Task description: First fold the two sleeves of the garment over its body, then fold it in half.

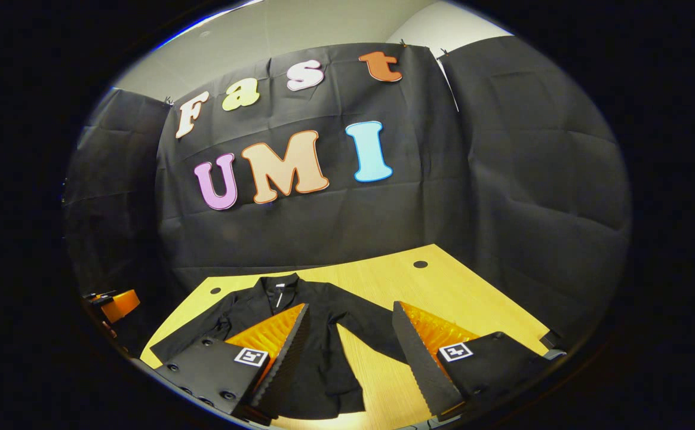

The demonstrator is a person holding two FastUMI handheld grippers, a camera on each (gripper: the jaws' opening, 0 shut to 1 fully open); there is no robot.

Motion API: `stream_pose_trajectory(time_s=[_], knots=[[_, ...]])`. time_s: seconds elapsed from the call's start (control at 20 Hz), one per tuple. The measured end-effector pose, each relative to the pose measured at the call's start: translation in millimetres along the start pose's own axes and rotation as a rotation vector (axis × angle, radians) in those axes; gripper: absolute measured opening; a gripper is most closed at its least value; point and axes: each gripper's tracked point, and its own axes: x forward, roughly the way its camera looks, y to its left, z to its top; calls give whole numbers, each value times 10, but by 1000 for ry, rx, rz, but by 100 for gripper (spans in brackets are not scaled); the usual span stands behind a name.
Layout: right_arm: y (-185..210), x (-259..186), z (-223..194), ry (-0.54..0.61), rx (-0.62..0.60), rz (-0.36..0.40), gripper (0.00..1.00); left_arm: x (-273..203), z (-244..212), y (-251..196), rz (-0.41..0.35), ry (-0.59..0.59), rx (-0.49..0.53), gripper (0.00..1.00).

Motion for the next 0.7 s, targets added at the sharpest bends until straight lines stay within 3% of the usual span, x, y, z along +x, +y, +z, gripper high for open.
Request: stream_pose_trajectory(time_s=[0.2,0.25,0.3,0.4,0.55,0.6,0.65,0.7], knots=[[-41,-28,-6,-9,-5,-17,93,-14,3,17,4,-5,-3,93],[-42,-35,-10,-10,0,-17,87,-12,-1,36,6,-3,-2,93],[-53,-38,-9,-10,6,-18,94,-19,-27,55,9,2,0,93],[-39,-44,-21,-9,9,-15,91,-20,-47,80,15,7,0,93],[-33,-77,-33,-12,0,-13,96,-35,-60,117,22,12,-10,93],[-21,-86,-29,-11,-1,-11,92,-38,-68,134,23,12,-11,93],[-17,-98,-36,-12,-3,-10,97,-45,-71,147,26,12,-13,93],[-11,-112,-28,-15,-3,-9,93,-50,-83,157,28,12,-15,93]])
